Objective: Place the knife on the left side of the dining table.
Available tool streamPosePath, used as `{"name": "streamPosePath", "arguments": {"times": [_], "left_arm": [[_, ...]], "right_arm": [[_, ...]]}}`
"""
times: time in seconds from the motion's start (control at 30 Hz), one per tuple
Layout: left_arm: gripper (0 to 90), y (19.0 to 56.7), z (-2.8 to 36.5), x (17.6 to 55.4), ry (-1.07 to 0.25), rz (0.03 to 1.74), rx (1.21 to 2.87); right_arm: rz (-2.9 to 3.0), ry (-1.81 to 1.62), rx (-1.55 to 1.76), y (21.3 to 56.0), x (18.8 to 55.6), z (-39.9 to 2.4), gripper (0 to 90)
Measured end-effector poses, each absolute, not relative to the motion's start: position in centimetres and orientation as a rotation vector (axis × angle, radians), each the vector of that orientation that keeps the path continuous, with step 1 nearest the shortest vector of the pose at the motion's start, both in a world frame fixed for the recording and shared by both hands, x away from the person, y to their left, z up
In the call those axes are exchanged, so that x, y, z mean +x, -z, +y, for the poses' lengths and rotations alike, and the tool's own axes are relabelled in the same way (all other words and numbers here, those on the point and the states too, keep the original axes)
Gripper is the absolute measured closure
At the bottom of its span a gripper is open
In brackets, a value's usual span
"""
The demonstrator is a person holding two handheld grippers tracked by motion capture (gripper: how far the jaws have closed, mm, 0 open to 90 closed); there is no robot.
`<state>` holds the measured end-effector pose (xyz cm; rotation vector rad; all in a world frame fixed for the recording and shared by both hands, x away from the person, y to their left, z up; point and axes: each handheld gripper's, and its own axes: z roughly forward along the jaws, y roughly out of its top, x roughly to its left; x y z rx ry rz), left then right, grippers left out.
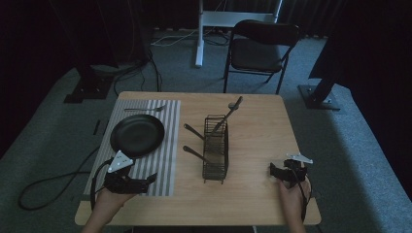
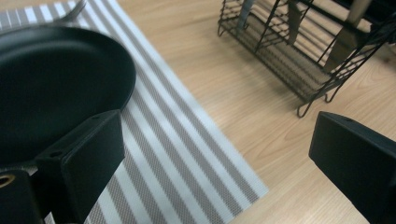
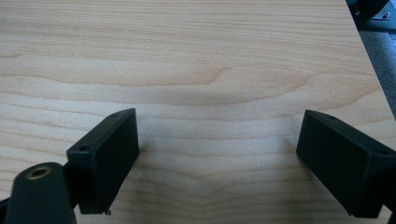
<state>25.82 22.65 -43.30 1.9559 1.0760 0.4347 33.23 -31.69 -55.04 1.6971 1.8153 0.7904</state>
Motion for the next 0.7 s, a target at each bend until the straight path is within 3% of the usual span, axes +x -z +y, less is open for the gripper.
{"name": "streamPosePath", "arguments": {"times": [0.7], "left_arm": [[4.5, 40.2, 17.9, 27.4, -0.394, 0.936, 1.985]], "right_arm": [[1.816, -0.791, 1.695, 55.1, 33.2, -31.7, 12.0]]}}
